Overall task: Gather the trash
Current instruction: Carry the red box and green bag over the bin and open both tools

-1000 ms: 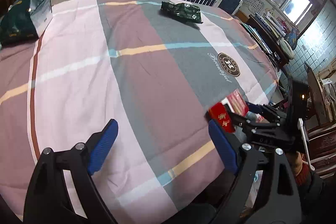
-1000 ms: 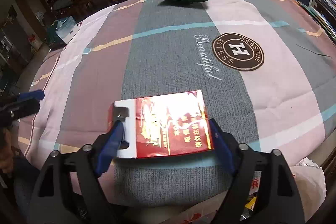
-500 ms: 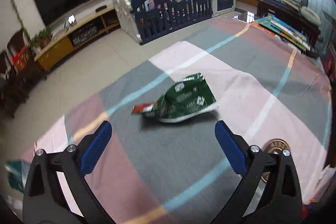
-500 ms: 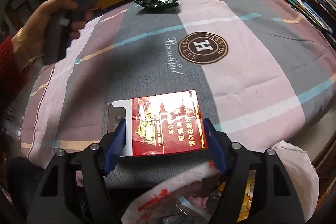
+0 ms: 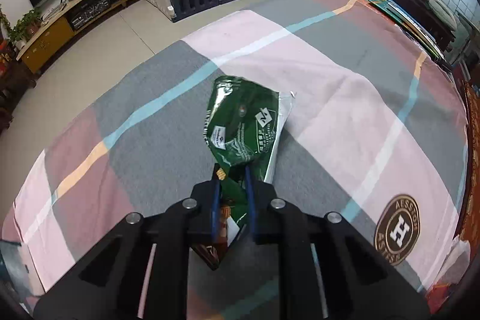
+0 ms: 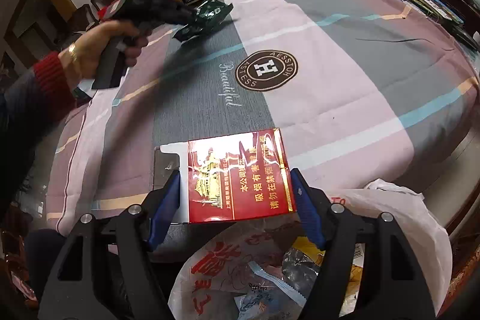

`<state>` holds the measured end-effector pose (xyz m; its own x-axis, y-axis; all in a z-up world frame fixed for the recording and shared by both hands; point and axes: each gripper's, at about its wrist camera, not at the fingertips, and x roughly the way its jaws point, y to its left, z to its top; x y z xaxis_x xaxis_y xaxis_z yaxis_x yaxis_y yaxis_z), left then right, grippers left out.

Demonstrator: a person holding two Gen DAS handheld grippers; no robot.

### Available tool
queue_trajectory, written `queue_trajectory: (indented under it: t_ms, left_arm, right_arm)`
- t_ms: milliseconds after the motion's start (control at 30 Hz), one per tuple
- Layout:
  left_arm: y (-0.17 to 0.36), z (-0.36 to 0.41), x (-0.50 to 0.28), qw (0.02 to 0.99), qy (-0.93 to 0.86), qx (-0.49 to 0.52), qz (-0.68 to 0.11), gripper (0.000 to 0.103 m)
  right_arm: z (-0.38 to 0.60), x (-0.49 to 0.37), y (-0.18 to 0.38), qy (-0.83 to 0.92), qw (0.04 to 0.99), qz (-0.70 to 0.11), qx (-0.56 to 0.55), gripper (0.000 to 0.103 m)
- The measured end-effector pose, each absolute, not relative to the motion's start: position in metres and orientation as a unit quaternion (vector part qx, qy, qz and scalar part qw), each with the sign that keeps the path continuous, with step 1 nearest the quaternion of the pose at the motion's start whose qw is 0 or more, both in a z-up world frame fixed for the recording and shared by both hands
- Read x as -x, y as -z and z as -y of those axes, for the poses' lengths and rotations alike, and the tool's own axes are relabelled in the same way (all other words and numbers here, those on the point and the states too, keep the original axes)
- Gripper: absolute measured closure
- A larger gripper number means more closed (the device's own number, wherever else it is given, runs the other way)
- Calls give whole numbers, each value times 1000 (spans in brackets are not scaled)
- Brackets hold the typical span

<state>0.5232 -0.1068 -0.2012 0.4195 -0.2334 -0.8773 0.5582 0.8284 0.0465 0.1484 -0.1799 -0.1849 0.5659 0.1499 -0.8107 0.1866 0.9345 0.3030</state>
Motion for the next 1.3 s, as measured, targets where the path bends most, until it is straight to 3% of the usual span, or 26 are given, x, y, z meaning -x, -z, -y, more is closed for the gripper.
queue_trajectory:
  t_ms: [333, 667, 967, 1300]
  left_arm:
    - [118, 49, -329, 873, 224, -124, -416, 87]
    - [54, 46, -164, 900, 210, -103, -367, 87]
    - [74, 82, -79, 862, 274, -77, -420, 87]
    - [111, 123, -61, 827, 306, -107, -460, 87]
  right_arm:
    - [199, -85, 133, 36, 892, -423, -157, 32]
    - [202, -14, 89, 45, 904, -414, -95, 32]
    - [224, 31, 60, 67, 911, -398, -84, 32]
    - [257, 55, 63, 102, 907, -393, -111, 32]
